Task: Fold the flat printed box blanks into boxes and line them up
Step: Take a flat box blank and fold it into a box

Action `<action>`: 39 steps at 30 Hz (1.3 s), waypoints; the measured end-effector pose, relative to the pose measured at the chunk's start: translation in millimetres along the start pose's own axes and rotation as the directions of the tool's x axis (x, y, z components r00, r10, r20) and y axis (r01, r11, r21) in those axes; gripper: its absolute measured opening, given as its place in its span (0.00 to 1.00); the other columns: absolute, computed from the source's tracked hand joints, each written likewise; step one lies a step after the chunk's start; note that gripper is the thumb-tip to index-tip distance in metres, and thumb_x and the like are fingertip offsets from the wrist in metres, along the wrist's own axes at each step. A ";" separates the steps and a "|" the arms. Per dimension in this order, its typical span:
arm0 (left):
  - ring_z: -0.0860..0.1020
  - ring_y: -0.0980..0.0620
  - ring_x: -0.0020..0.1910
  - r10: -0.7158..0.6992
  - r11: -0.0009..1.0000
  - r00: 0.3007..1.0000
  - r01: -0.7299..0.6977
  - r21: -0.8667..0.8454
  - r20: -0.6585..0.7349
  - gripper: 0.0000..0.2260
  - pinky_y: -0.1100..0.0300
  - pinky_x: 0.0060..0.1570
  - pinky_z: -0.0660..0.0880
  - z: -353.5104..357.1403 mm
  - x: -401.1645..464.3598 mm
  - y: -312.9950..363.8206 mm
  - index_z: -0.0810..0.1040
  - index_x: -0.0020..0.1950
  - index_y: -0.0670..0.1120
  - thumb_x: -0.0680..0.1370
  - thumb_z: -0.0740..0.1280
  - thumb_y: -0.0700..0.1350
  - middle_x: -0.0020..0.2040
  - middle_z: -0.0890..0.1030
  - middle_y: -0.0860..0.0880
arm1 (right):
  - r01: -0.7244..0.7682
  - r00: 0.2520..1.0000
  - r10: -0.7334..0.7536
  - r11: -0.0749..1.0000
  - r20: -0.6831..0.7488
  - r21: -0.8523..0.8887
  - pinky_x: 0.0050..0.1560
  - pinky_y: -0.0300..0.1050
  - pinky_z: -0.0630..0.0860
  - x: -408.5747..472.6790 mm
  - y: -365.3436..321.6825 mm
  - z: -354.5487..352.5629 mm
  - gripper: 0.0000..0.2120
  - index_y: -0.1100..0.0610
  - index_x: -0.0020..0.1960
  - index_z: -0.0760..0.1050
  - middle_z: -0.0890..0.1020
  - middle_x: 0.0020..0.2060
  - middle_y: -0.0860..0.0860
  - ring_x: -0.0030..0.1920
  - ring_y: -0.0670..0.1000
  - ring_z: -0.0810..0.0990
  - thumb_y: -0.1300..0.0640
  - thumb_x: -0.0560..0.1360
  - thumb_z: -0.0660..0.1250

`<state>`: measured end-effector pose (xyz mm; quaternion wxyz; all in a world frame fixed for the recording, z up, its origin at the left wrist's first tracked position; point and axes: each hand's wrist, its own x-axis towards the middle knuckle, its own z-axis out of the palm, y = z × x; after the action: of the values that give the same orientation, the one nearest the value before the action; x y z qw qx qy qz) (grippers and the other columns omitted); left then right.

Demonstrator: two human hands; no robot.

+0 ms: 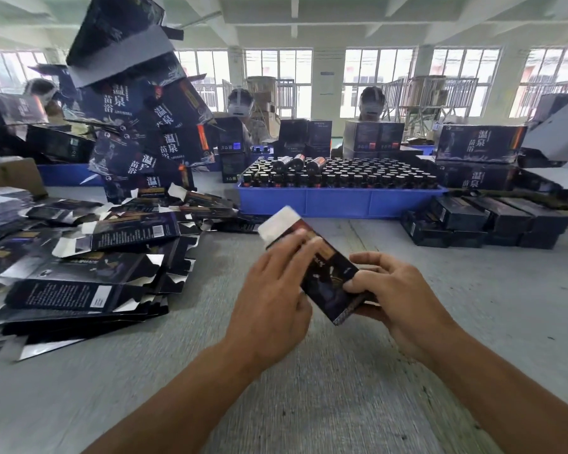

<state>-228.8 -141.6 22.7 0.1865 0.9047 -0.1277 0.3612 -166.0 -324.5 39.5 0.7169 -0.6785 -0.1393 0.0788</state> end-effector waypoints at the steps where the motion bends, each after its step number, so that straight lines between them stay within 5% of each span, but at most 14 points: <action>1: 0.60 0.53 0.77 -0.114 0.993 0.989 0.109 -0.055 -0.091 0.33 0.54 0.74 0.61 -3.0 2.3 -0.6 0.61 0.79 0.52 0.76 0.69 0.40 0.79 0.61 0.52 | -0.018 1.000 0.017 0.999 0.018 0.044 0.40 0.46 0.82 1.1 -1.0 -1.6 0.20 0.57 0.59 0.77 0.87 0.48 0.56 0.44 0.53 0.87 0.71 0.69 0.69; 3: 0.62 0.56 0.74 -0.392 0.900 0.909 0.347 -0.263 -0.144 0.29 0.56 0.70 0.63 -11.5 7.8 -3.1 0.60 0.79 0.55 0.80 0.67 0.46 0.76 0.63 0.53 | -0.050 0.995 0.042 0.995 0.089 0.092 0.42 0.48 0.82 2.1 -1.0 -2.4 0.22 0.58 0.59 0.76 0.87 0.48 0.56 0.44 0.54 0.87 0.72 0.67 0.67; 5: 0.72 0.57 0.67 -0.597 0.668 0.802 0.490 -0.560 -0.011 0.27 0.55 0.64 0.70 -19.8 14.1 -6.4 0.60 0.79 0.57 0.81 0.66 0.54 0.70 0.73 0.54 | -0.068 0.989 0.054 0.993 0.140 0.093 0.41 0.47 0.82 1.8 0.8 -0.7 0.24 0.59 0.59 0.77 0.87 0.48 0.56 0.45 0.54 0.87 0.73 0.65 0.66; 8: 0.84 0.56 0.52 -0.621 0.372 0.763 0.488 -0.790 0.178 0.20 0.52 0.56 0.80 -24.4 19.5 -7.0 0.69 0.74 0.55 0.82 0.63 0.54 0.52 0.86 0.55 | -0.043 0.986 0.047 0.999 0.157 -0.026 0.40 0.42 0.81 -1.7 2.4 2.5 0.24 0.57 0.58 0.79 0.87 0.46 0.53 0.46 0.52 0.87 0.71 0.63 0.71; 12: 0.84 0.53 0.53 -0.509 0.473 0.854 0.382 -0.794 0.108 0.18 0.56 0.52 0.81 -22.0 17.0 -4.7 0.73 0.69 0.62 0.81 0.67 0.46 0.55 0.84 0.52 | 0.038 0.992 -0.017 0.986 0.127 -0.164 0.40 0.35 0.80 -6.1 0.2 3.6 0.19 0.51 0.61 0.78 0.87 0.48 0.45 0.48 0.45 0.86 0.62 0.72 0.74; 18: 0.82 0.56 0.53 -0.338 0.599 0.938 0.274 -0.752 0.072 0.14 0.64 0.50 0.79 -26.9 14.8 4.2 0.77 0.60 0.62 0.76 0.69 0.50 0.55 0.82 0.60 | 0.356 0.934 -0.354 0.915 0.042 -0.188 0.47 0.27 0.77 -12.4 -17.6 0.4 0.24 0.30 0.67 0.71 0.80 0.60 0.39 0.58 0.36 0.80 0.51 0.77 0.71; 23: 0.80 0.56 0.57 -0.246 0.715 0.968 0.214 -0.666 0.048 0.15 0.67 0.47 0.78 -29.4 15.1 5.1 0.80 0.63 0.60 0.76 0.69 0.51 0.58 0.82 0.58 | 0.457 0.888 -0.441 0.877 0.126 -0.149 0.49 0.25 0.75 -18.1 -24.3 2.8 0.20 0.35 0.66 0.75 0.80 0.60 0.33 0.59 0.35 0.79 0.46 0.75 0.67; 27: 0.81 0.57 0.55 -0.270 0.652 0.961 0.234 -0.721 0.068 0.14 0.60 0.47 0.81 -29.3 16.4 5.2 0.80 0.57 0.64 0.73 0.71 0.52 0.56 0.83 0.61 | 0.452 0.890 -0.427 0.875 0.163 -0.176 0.53 0.27 0.75 -20.1 -25.5 4.0 0.17 0.31 0.63 0.76 0.81 0.60 0.37 0.60 0.37 0.79 0.46 0.76 0.65; 31: 0.82 0.53 0.55 -0.296 0.619 0.951 0.260 -0.741 0.086 0.12 0.54 0.49 0.82 -28.0 16.5 4.2 0.82 0.55 0.61 0.72 0.74 0.52 0.55 0.84 0.56 | 0.459 0.884 -0.427 0.870 0.193 -0.181 0.58 0.29 0.74 -21.3 -26.4 5.8 0.13 0.43 0.61 0.81 0.79 0.58 0.36 0.63 0.37 0.76 0.53 0.81 0.63; 35: 0.82 0.55 0.54 -0.297 0.594 0.951 0.254 -0.763 0.086 0.13 0.62 0.45 0.79 -29.7 15.2 6.4 0.84 0.57 0.57 0.74 0.70 0.55 0.59 0.82 0.56 | 0.456 0.887 -0.439 0.881 0.144 -0.122 0.54 0.26 0.73 -20.6 -27.5 5.8 0.12 0.47 0.58 0.82 0.79 0.58 0.32 0.61 0.34 0.77 0.59 0.82 0.63; 39: 0.83 0.56 0.50 -0.310 0.590 0.947 0.261 -0.764 0.084 0.13 0.64 0.43 0.78 -29.9 15.9 9.0 0.84 0.58 0.54 0.75 0.69 0.53 0.55 0.84 0.53 | 0.464 0.885 -0.460 0.882 0.070 -0.077 0.48 0.28 0.77 -18.9 -27.9 5.1 0.12 0.48 0.54 0.80 0.85 0.54 0.39 0.52 0.41 0.84 0.65 0.80 0.67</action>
<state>-238.9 -138.4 56.1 0.6110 0.7371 -0.1164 0.2643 -187.6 -327.2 65.7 0.6795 -0.6558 -0.3182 -0.0838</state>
